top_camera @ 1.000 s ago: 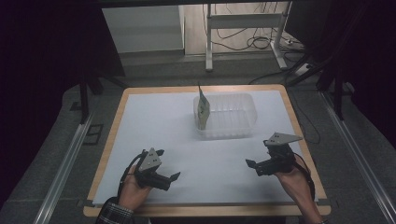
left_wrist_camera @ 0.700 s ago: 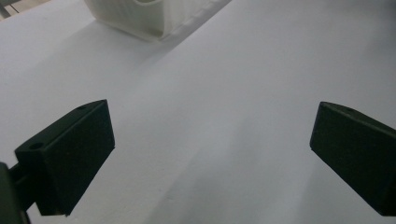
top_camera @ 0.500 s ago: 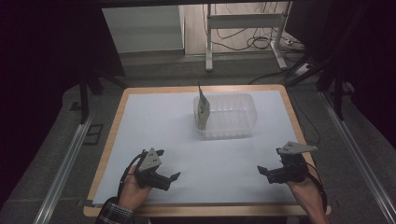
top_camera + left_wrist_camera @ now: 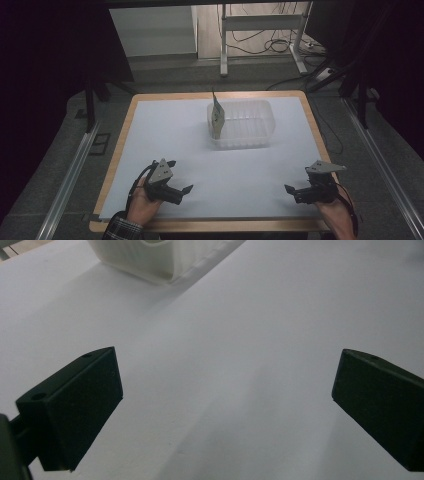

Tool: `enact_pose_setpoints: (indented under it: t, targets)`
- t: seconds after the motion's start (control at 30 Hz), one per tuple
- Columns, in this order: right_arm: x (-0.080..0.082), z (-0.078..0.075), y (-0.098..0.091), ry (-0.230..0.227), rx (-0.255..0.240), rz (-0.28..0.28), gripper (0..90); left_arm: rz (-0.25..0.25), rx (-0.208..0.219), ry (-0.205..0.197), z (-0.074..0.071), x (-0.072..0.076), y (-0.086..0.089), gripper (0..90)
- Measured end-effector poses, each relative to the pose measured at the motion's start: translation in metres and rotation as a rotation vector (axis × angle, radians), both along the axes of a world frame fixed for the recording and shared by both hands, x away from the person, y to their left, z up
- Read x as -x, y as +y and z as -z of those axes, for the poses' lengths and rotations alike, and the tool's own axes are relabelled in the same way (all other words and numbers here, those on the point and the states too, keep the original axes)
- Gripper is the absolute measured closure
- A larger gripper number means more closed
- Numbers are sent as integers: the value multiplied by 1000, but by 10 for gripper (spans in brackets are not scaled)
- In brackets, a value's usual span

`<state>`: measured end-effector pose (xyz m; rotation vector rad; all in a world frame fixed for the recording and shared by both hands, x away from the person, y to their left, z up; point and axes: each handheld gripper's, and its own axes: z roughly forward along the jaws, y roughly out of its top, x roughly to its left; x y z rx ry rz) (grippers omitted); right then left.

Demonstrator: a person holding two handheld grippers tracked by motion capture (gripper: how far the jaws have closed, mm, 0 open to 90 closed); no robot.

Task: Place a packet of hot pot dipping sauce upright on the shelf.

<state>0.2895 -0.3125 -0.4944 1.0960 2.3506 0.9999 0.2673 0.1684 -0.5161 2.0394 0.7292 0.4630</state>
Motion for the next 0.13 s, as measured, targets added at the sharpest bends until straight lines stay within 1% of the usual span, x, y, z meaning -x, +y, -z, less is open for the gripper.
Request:
enact_pose_setpoints:
  t: [0.07, 0.13]
  targets:
    - [-1, 1, -1, 10, 2, 8, 0, 1, -1, -1, 0, 0, 0, 0]
    - [-1, 1, -1, 8, 8, 8, 0, 2, -1, -3, -1, 0, 0, 0]
